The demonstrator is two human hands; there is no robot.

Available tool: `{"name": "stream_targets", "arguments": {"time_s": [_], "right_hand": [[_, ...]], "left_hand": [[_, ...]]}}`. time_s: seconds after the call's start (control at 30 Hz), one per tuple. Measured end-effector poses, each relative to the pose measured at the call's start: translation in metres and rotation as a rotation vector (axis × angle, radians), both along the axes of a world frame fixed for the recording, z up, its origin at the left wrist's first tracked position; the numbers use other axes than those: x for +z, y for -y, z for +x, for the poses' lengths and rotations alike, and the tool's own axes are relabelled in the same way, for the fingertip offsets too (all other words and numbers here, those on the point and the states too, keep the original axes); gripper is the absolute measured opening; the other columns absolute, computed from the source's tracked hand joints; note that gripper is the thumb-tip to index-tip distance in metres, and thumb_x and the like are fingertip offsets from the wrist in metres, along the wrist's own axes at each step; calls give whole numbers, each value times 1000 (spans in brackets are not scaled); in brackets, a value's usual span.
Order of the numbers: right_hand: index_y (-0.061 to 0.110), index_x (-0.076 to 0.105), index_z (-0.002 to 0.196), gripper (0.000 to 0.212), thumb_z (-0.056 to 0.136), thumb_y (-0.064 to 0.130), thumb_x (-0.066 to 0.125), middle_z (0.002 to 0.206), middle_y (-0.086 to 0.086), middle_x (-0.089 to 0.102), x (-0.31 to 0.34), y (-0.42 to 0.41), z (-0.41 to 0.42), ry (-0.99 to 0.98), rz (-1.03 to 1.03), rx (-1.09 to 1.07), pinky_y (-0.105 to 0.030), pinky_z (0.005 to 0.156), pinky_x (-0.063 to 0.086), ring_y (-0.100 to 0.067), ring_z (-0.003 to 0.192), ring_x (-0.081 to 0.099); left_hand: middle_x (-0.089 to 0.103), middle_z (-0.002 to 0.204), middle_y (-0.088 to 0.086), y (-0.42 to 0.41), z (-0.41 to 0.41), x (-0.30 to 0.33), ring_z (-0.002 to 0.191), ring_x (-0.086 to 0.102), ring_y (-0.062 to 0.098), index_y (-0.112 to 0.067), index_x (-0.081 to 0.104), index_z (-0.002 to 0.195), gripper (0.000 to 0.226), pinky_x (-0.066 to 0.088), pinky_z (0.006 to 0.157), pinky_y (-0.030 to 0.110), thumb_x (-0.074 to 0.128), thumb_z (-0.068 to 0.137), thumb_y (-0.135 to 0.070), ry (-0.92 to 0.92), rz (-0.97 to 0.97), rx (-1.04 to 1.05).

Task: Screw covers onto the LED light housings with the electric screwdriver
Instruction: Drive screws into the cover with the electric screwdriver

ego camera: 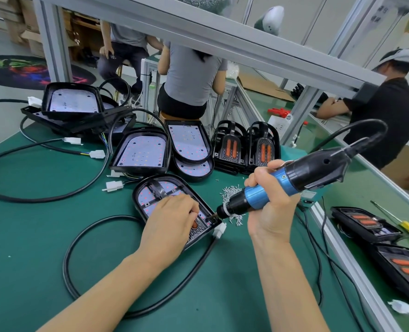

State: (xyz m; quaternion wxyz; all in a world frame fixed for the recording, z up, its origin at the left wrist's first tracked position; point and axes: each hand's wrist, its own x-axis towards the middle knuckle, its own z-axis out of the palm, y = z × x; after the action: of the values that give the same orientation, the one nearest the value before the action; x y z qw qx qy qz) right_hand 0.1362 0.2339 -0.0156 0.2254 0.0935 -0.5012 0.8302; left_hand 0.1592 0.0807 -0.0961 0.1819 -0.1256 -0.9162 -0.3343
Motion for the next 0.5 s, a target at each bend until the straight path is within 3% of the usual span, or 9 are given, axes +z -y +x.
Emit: {"name": "stream_targets", "arguments": {"time_s": [0.23,0.33,0.5], "right_hand": [[32,63,73,34,71,-2,62,61,4,53,1,0,1,-46,65,17,-25,59,45,-17,57,51],[24,62,83,30,69,-2,62,60,1,51,1,0,2,-40,23,-9,-25,58,45,-18,56,50],[17,55,94,29,72,-1,61,58,4,53,10,-12,7,-45,-107,-94,-26,61,45,-16,56,50]], "left_hand": [[63,93,-6,-1,0,1,98,53,19,-16,54,84,11,27,90,19,52,92,-9,21,7,9],[63,95,-5,0,1,3,101,52,18,-16,54,83,12,26,90,19,51,93,-9,25,7,10],[60,78,-10,1,3,10,88,54,15,-16,55,82,13,40,87,31,53,91,-7,53,132,-17]]}}
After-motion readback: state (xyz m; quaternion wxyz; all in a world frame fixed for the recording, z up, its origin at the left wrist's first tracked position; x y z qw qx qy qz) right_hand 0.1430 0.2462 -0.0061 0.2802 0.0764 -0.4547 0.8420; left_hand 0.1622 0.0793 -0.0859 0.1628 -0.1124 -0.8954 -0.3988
